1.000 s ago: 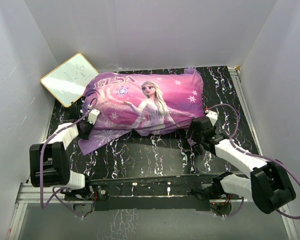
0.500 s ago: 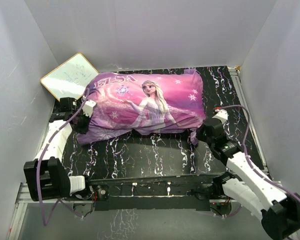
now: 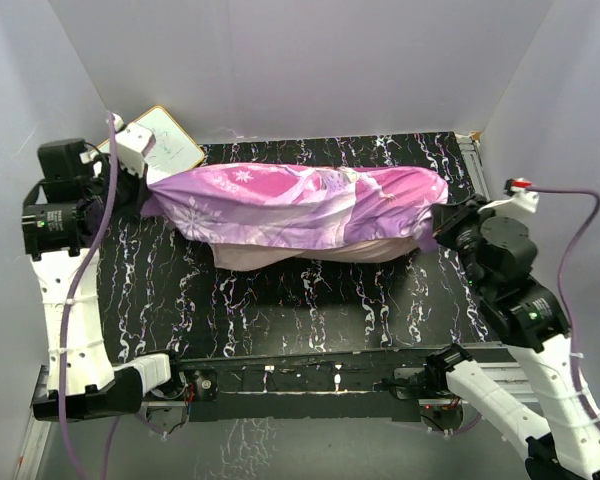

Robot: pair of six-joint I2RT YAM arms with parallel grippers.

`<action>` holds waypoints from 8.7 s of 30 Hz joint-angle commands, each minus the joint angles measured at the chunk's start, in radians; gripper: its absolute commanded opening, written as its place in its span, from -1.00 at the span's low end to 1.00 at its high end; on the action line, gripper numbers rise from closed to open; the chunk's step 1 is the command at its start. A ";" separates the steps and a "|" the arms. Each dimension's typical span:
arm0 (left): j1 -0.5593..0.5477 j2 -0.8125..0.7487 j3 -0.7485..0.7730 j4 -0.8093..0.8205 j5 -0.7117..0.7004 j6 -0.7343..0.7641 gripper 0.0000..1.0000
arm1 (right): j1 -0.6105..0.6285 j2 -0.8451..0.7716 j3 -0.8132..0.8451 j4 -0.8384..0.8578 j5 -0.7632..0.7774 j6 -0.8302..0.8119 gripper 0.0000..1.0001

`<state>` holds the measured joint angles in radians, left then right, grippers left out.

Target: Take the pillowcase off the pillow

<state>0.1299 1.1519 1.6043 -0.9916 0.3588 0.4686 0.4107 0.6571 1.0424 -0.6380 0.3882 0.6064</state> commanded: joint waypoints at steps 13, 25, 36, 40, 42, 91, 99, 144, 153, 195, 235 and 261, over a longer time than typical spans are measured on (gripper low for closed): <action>0.006 0.201 0.396 -0.039 -0.034 -0.054 -1.00 | 0.003 0.264 0.387 0.057 0.091 -0.023 -0.84; -0.171 0.616 0.360 0.303 -0.332 -0.195 -0.86 | -0.267 0.789 0.295 0.231 -0.093 -0.084 -0.69; -0.170 0.353 0.154 0.186 -0.172 -0.145 0.94 | -0.130 0.778 0.462 0.315 -0.032 -0.216 0.41; -0.171 0.199 -0.065 0.155 -0.130 -0.121 0.94 | 0.045 0.832 0.552 0.259 0.037 -0.258 0.59; -0.170 0.141 -0.163 0.150 -0.127 -0.116 0.93 | 0.112 0.847 0.565 0.251 0.029 -0.261 0.60; -0.065 0.414 -0.519 0.561 -0.293 -0.242 -0.07 | 0.415 0.786 -0.027 0.432 -0.177 -0.313 0.13; -0.065 0.374 -0.232 0.455 -0.187 -0.282 -1.00 | 0.411 0.592 -0.010 0.290 -0.146 -0.304 0.38; -0.175 0.340 0.466 0.847 0.731 -1.138 -1.00 | 0.534 1.015 0.146 1.408 -0.143 -0.327 0.75; -0.331 0.345 0.305 0.743 0.641 -1.002 -1.00 | 0.524 0.502 -0.052 1.085 -0.136 -0.406 0.89; -0.435 0.405 0.488 0.513 0.502 -0.771 -1.00 | 0.728 0.881 0.428 1.020 -0.211 -0.882 0.98; -0.436 0.105 0.460 0.567 -0.250 -0.170 -1.00 | 0.562 0.862 0.274 0.840 0.028 -0.626 -0.84; -0.435 0.004 0.100 0.900 -0.582 0.037 -1.00 | 0.435 0.431 -0.050 0.742 -0.470 -0.456 -0.84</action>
<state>-0.3233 1.1610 1.7008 -0.3344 -0.0566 0.5056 0.8387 1.1633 1.0355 0.1200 0.0128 0.1837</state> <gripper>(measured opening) 0.008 0.122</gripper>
